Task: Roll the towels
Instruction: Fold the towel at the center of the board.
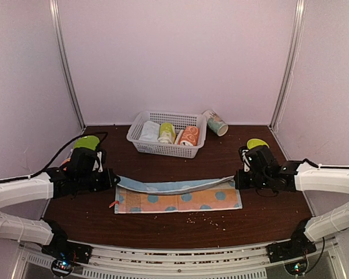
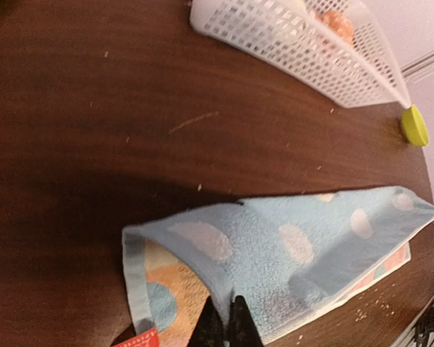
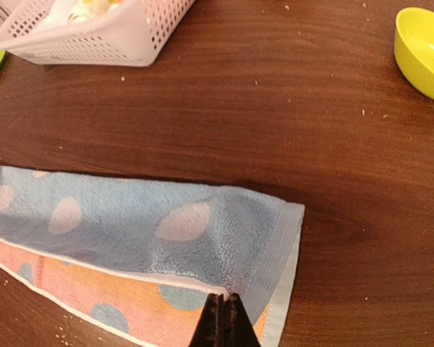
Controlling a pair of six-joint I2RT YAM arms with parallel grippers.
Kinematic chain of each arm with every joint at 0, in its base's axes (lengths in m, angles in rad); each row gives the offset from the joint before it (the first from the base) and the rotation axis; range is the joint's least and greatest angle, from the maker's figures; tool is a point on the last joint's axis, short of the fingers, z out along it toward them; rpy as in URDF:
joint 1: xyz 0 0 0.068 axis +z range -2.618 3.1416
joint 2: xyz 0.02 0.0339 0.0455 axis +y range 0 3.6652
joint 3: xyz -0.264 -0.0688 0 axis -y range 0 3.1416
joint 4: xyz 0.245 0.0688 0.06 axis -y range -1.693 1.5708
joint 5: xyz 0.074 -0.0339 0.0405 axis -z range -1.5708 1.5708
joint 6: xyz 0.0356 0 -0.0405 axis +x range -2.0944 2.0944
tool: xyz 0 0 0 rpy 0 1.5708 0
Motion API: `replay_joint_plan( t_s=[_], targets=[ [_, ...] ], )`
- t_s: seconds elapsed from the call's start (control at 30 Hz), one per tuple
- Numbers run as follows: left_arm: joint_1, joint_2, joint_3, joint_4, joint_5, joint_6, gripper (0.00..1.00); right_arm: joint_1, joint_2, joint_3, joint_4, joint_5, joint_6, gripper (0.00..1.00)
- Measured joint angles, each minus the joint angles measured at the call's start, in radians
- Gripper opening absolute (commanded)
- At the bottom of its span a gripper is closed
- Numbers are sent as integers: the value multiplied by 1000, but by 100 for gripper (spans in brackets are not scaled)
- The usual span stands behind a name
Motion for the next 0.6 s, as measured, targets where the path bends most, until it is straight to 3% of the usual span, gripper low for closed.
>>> replay_joint_plan(
  t_s=[0.2,0.6],
  targets=[
    [0,13,-115,10,44,-26,0,0,13,-59,-1,-19,4,0],
    [0,3,-190,76,109,-64,0,2,13,-114,-1,-49,12,0]
  ],
)
